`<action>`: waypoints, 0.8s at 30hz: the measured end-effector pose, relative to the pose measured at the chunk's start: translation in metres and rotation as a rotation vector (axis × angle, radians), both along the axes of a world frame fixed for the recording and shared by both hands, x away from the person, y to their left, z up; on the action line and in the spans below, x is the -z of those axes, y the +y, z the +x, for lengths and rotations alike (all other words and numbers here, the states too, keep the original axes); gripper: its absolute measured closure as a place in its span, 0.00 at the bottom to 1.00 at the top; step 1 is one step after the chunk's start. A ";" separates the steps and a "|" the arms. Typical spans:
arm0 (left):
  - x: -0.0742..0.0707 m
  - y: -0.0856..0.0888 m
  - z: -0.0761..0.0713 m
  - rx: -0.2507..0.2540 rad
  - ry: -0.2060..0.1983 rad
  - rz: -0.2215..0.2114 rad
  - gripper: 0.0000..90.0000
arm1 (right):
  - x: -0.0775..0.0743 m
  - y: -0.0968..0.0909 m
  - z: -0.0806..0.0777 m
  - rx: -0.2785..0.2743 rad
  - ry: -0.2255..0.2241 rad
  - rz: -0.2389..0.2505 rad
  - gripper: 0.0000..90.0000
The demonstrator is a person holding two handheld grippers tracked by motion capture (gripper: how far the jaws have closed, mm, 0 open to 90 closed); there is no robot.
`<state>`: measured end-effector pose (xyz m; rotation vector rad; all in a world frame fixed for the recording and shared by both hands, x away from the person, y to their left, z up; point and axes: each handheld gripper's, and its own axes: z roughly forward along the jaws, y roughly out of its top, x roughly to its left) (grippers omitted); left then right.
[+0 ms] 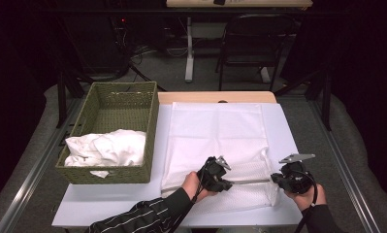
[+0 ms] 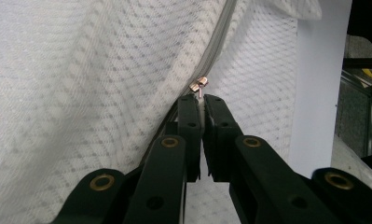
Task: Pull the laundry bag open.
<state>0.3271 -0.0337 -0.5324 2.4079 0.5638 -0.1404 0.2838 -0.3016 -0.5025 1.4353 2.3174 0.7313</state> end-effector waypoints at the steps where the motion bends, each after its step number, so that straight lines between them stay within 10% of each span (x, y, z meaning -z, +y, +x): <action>1: 0.000 0.002 0.000 0.001 0.003 -0.001 0.96 | 0.000 0.000 0.000 0.003 0.002 -0.001 0.96; 24: -0.001 0.051 -0.001 -0.062 0.019 0.020 0.96 | 0.001 -0.002 0.001 0.012 0.008 -0.002 0.96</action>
